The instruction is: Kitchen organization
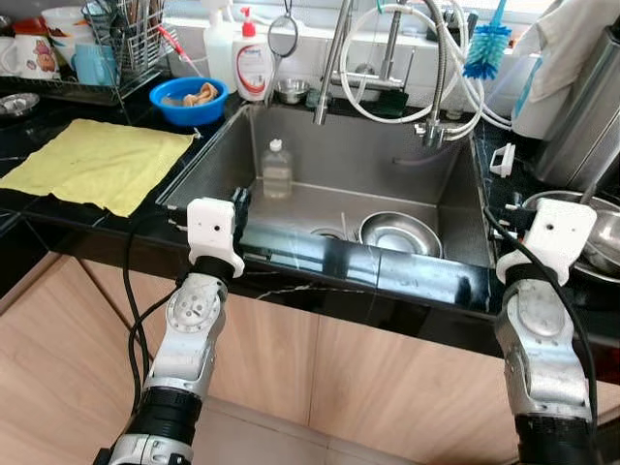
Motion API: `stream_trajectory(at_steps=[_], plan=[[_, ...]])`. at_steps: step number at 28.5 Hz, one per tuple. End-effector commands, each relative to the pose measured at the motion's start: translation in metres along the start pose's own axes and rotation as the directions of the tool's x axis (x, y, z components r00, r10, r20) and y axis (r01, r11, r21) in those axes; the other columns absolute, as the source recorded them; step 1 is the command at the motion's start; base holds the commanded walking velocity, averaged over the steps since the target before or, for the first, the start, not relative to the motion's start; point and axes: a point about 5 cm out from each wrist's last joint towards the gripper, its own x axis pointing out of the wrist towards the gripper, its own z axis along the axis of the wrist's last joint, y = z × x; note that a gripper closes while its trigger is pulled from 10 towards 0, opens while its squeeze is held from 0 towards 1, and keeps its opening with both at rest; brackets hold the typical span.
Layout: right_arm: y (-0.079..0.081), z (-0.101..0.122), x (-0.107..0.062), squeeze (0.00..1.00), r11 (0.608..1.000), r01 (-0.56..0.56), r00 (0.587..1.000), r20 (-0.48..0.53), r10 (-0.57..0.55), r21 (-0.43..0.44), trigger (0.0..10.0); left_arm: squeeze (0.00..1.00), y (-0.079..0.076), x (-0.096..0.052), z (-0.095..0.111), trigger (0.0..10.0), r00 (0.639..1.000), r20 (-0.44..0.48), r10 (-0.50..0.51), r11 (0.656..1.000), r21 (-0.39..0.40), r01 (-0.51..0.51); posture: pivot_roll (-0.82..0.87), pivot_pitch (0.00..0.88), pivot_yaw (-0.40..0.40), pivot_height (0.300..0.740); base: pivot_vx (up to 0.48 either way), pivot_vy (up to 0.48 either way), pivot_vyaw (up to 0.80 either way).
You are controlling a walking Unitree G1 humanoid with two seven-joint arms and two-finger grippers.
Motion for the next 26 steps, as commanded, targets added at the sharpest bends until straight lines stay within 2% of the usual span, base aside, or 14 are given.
stream_trajectory(at_steps=[1, 6, 7, 8, 14, 17, 19, 21, 26], plan=[[0.0, 0.006, -0.002, 1.0, 1.0, 0.0, 1.0, 0.015, 0.0, 0.017, 10.0, 0.0, 0.0, -0.001, -0.001, 10.0, 1.0, -0.009, -0.005, 1.0, 0.001, 0.005, 0.06, 0.0, -0.009, 0.74, 0.0, 0.0, 0.0], [-0.002, 0.007, -0.004, 1.0, 1.0, 0.014, 1.0, 0.002, -0.015, 0.021, 10.0, 0.0, 0.001, 0.0, 0.0, 10.0, 1.0, -0.006, -0.008, 1.0, 0.002, 0.008, 0.06, 0.0, -0.005, 0.74, 0.0, 0.0, 0.0], [-0.001, 0.006, -0.005, 0.37, 1.0, 0.013, 1.0, -0.001, -0.013, 0.006, 10.0, 0.0, 0.001, -0.002, -0.002, 10.0, 1.0, -0.01, -0.005, 1.0, 0.001, 0.005, 0.05, 0.0, -0.01, 0.74, 0.0, 0.0, 0.0], [-0.001, 0.004, -0.005, 0.0, 1.0, 0.014, 1.0, -0.006, -0.014, 0.003, 10.0, 0.0, 0.001, -0.003, -0.004, 10.0, 1.0, -0.017, -0.002, 1.0, 0.0, 0.002, 0.05, 0.0, -0.012, 0.74, 0.0, 0.0, 0.0], [0.0, 0.01, -0.004, 0.0, 1.0, 0.019, 1.0, 0.002, -0.019, 0.016, 10.0, 0.0, -0.001, -0.004, -0.003, 10.0, 1.0, -0.012, -0.001, 1.0, -0.004, 0.0, 0.06, 0.0, -0.017, 0.74, 0.0, 0.0, 0.0], [-0.006, -0.006, -0.01, 0.0, 0.998, 0.064, 0.994, -0.091, -0.064, -0.007, 10.0, 0.0, -0.001, -0.009, -0.007, 10.0, 1.0, -0.024, 0.001, 1.0, -0.004, -0.001, 0.07, 0.0, -0.027, 0.74, 0.0, 0.0, 0.0], [-0.008, -0.009, -0.01, 0.0, 0.997, 0.077, 0.991, -0.11, -0.077, 0.002, 10.0, 0.0, -0.001, -0.008, -0.006, 10.0, 1.0, -0.024, 0.002, 1.0, -0.005, -0.002, 0.07, 0.0, -0.028, 0.74, 0.0, 0.0, 0.0], [-0.008, -0.013, -0.006, 0.0, 0.998, 0.061, 0.987, -0.15, -0.064, -0.024, 10.0, 0.0, -0.002, -0.006, -0.005, 10.0, 1.0, -0.019, 0.004, 1.0, -0.006, -0.004, 0.07, 0.0, -0.027, 0.74, 0.0, 0.0, 0.0], [-0.01, -0.012, -0.004, 0.0, 0.996, 0.09, 0.983, -0.158, -0.09, -0.008, 10.0, 0.0, 0.001, -0.008, -0.006, 10.0, 1.0, -0.023, 0.012, 1.0, -0.002, -0.012, 0.07, 0.0, -0.03, 0.74, 0.0, 0.0, 0.0]])
